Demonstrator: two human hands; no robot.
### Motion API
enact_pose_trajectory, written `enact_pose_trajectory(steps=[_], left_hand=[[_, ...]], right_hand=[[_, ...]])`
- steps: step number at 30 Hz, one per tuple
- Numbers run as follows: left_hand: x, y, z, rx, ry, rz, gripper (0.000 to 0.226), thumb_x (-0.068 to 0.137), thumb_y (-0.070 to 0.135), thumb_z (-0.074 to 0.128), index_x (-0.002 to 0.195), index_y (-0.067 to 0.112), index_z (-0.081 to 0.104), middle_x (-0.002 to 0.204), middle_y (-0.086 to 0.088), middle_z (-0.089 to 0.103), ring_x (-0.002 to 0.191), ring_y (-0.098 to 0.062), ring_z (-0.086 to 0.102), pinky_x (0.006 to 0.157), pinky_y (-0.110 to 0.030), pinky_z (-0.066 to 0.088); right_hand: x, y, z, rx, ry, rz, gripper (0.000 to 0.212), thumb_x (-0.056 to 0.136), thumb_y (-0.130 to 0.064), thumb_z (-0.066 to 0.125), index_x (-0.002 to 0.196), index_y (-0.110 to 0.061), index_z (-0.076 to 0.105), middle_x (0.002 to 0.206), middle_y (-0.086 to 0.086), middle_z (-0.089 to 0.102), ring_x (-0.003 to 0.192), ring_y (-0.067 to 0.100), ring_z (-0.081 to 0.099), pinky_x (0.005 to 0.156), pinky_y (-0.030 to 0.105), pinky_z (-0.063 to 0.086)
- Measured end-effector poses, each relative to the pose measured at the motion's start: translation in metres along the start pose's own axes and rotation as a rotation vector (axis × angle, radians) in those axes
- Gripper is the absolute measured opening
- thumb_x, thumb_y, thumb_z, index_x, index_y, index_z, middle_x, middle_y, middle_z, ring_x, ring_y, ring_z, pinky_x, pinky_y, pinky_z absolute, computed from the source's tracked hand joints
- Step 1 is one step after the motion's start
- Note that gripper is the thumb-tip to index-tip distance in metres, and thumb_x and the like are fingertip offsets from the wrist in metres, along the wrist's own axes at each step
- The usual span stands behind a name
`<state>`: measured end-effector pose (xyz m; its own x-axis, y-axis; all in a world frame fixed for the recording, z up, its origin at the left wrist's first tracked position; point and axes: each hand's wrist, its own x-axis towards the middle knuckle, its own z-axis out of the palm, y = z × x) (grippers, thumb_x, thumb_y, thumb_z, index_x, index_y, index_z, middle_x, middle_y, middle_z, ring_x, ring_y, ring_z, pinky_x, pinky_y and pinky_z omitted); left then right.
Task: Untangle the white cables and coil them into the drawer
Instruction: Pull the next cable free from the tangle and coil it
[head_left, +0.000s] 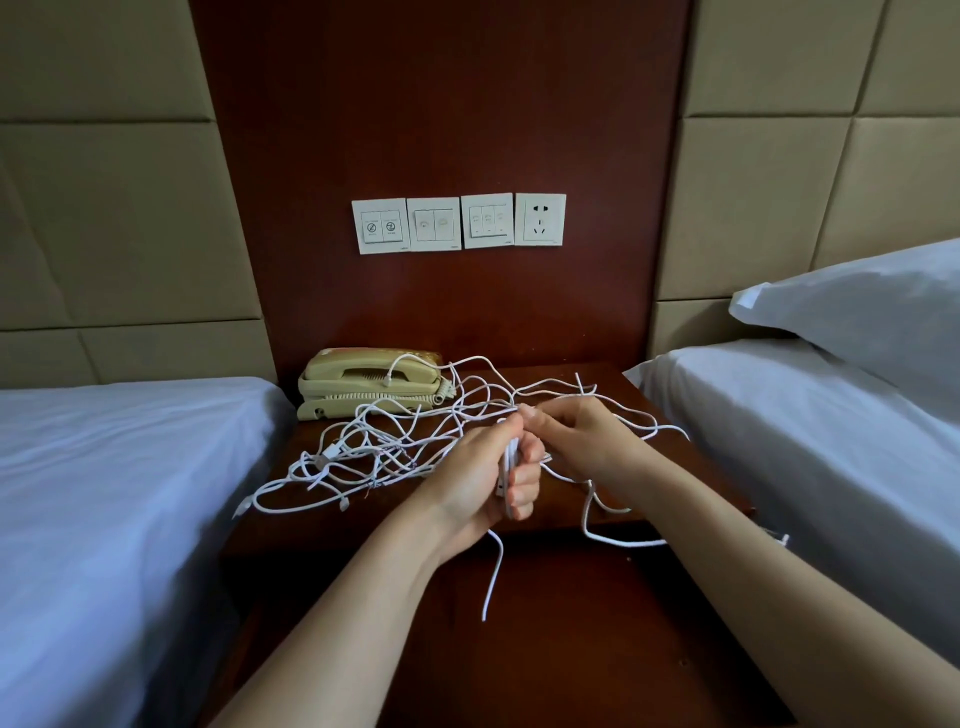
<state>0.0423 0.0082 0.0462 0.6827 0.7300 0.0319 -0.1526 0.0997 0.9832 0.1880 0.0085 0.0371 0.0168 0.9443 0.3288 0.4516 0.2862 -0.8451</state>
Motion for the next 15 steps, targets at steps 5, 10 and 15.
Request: enact_pose_trajectory(steps=[5, 10, 15], left_hand=[[0.0, 0.003, -0.001, -0.078, 0.02, 0.03, 0.045, 0.102, 0.029, 0.024, 0.064, 0.011, 0.04, 0.042, 0.006, 0.031, 0.034, -0.005, 0.029, 0.038, -0.016, 0.027], [0.002, 0.004, -0.003, -0.228, 0.067, 0.04, 0.044, 0.102, 0.029, 0.025, 0.064, 0.011, 0.039, 0.043, 0.006, 0.031, 0.034, -0.004, 0.03, 0.036, -0.015, 0.028], [0.003, 0.004, -0.006, -0.325, 0.147, 0.047, 0.043, 0.103, 0.03, 0.025, 0.066, 0.013, 0.039, 0.043, 0.007, 0.031, 0.034, -0.004, 0.03, 0.036, -0.015, 0.029]], right_hand=[[0.001, 0.008, 0.002, -0.163, -0.004, -0.002, 0.046, 0.096, -0.021, 0.05, 0.05, -0.023, 0.05, 0.044, -0.008, 0.032, 0.039, 0.004, 0.027, 0.041, 0.015, 0.022], [-0.003, 0.006, 0.005, -0.248, -0.071, 0.019, 0.055, 0.098, -0.022, 0.046, 0.043, -0.024, 0.051, 0.043, -0.009, 0.042, 0.042, 0.004, 0.034, 0.048, 0.021, 0.029], [-0.007, -0.002, 0.008, -0.303, -0.16, 0.018, 0.052, 0.099, -0.019, 0.044, 0.047, -0.026, 0.048, 0.047, -0.008, 0.049, 0.045, 0.009, 0.04, 0.056, 0.029, 0.036]])
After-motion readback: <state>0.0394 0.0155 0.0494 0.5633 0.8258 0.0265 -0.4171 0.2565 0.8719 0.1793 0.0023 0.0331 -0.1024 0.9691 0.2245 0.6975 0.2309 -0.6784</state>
